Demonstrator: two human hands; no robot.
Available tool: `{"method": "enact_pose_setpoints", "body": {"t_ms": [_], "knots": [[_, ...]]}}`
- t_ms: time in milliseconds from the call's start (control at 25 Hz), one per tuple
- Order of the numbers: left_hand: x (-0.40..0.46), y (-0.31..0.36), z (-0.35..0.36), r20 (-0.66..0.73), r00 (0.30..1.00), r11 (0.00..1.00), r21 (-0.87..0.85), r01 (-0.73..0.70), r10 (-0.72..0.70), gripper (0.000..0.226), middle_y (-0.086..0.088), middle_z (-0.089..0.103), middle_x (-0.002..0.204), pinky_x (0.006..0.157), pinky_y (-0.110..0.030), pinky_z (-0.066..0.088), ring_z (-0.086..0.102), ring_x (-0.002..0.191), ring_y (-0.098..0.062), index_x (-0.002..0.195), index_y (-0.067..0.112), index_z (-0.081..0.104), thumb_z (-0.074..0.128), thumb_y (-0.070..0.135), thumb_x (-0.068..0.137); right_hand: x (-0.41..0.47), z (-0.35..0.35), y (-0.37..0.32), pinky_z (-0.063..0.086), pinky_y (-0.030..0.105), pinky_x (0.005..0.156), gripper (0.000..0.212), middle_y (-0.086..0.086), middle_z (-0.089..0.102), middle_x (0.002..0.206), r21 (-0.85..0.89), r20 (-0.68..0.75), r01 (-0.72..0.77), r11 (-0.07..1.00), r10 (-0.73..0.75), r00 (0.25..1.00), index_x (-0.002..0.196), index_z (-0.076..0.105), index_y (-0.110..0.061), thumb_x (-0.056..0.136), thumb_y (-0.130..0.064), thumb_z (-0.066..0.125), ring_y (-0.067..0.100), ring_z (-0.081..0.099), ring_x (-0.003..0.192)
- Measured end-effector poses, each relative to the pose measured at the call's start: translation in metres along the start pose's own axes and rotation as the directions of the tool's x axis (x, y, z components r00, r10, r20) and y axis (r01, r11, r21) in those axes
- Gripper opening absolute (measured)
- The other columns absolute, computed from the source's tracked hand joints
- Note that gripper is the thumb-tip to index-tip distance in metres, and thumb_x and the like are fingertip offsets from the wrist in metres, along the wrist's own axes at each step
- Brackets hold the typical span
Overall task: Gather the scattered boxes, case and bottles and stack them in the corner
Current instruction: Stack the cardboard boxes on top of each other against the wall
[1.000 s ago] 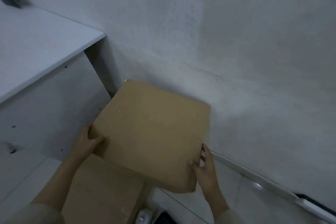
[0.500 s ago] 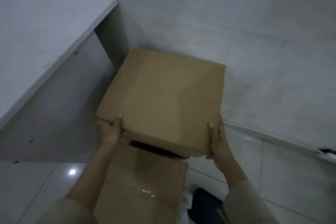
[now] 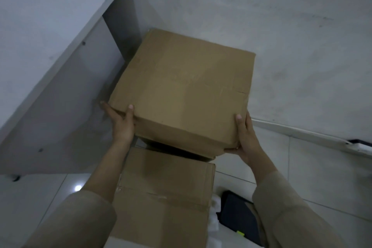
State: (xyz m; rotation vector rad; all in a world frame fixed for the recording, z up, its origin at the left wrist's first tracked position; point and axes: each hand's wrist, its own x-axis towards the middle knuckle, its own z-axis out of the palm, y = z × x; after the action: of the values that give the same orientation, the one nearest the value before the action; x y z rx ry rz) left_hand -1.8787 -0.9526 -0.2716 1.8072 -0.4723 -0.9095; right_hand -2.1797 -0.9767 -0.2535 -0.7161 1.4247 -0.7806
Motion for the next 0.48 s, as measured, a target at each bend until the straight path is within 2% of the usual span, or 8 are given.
{"method": "enact_pose_setpoints", "body": {"t_ms": [120, 200, 240, 320, 400, 480], "knots": [[-0.014, -0.028, -0.018, -0.018, 1.000, 0.994, 0.104, 0.018, -0.017, 0.064, -0.006, 0.019, 0.157, 0.114, -0.049, 0.029, 0.030, 0.140, -0.028, 0.149, 0.021, -0.003, 0.033, 0.036, 0.098, -0.013, -0.002, 0.036, 0.055, 0.042, 0.073, 0.054, -0.004, 0.051, 0.133, 0.250, -0.105, -0.030, 0.968, 0.058, 0.993, 0.123, 0.049, -0.035, 0.085, -0.069, 0.031, 0.023, 0.049, 0.121], [-0.030, -0.056, -0.032, 0.006, 0.999, 0.972, 0.233, 0.041, -0.044, 0.055, -0.010, 0.025, 0.155, 0.116, -0.042, 0.024, 0.031, 0.139, -0.029, 0.148, 0.014, 0.014, 0.027, 0.036, 0.099, -0.019, -0.004, 0.079, 0.051, 0.042, 0.084, 0.062, 0.001, 0.052, 0.131, 0.284, -0.216, -0.082, 0.955, 0.147, 0.965, 0.121, 0.052, -0.027, 0.087, -0.068, 0.021, 0.026, 0.047, 0.124], [-0.040, -0.074, -0.040, 0.007, 0.998, 0.954, 0.296, 0.057, -0.062, 0.052, -0.011, 0.029, 0.153, 0.114, -0.037, 0.025, 0.032, 0.138, -0.028, 0.146, 0.010, 0.022, 0.026, 0.034, 0.099, -0.022, -0.003, 0.104, 0.047, 0.044, 0.091, 0.066, 0.004, 0.049, 0.135, 0.234, -0.236, -0.156, 0.959, 0.212, 0.948, 0.128, 0.050, -0.021, 0.089, -0.065, 0.018, 0.029, 0.045, 0.126], [-0.058, -0.109, -0.055, 0.019, 0.994, 0.926, 0.367, 0.090, -0.104, 0.046, -0.015, 0.040, 0.145, 0.106, -0.036, 0.030, 0.039, 0.132, -0.031, 0.139, 0.006, 0.036, 0.028, 0.029, 0.100, -0.031, -0.003, 0.152, 0.038, 0.046, 0.103, 0.063, 0.008, 0.044, 0.137, 0.069, -0.205, -0.322, 0.944, 0.329, 0.922, 0.136, 0.042, -0.012, 0.095, -0.055, 0.020, 0.030, 0.041, 0.128], [-0.072, -0.148, -0.070, 0.033, 0.987, 0.886, 0.445, 0.127, -0.158, 0.043, -0.019, 0.044, 0.140, 0.104, -0.039, 0.033, 0.042, 0.128, -0.034, 0.135, 0.004, 0.040, 0.031, 0.027, 0.099, -0.041, -0.005, 0.195, 0.039, 0.035, 0.099, 0.046, 0.006, 0.048, 0.119, -0.182, -0.153, -0.389, 0.903, 0.364, 0.919, 0.127, 0.046, -0.010, 0.098, -0.042, 0.029, 0.022, 0.047, 0.112], [-0.082, -0.185, -0.083, 0.027, 0.982, 0.829, 0.540, 0.142, -0.185, 0.047, -0.021, 0.042, 0.142, 0.105, -0.040, 0.033, 0.041, 0.130, -0.035, 0.138, 0.001, 0.037, 0.038, 0.026, 0.098, -0.044, -0.006, 0.236, 0.044, 0.021, 0.084, 0.031, 0.003, 0.048, 0.108, -0.392, -0.101, -0.374, 0.840, 0.365, 0.925, 0.118, 0.049, -0.012, 0.095, -0.030, 0.037, 0.021, 0.053, 0.101]]}}
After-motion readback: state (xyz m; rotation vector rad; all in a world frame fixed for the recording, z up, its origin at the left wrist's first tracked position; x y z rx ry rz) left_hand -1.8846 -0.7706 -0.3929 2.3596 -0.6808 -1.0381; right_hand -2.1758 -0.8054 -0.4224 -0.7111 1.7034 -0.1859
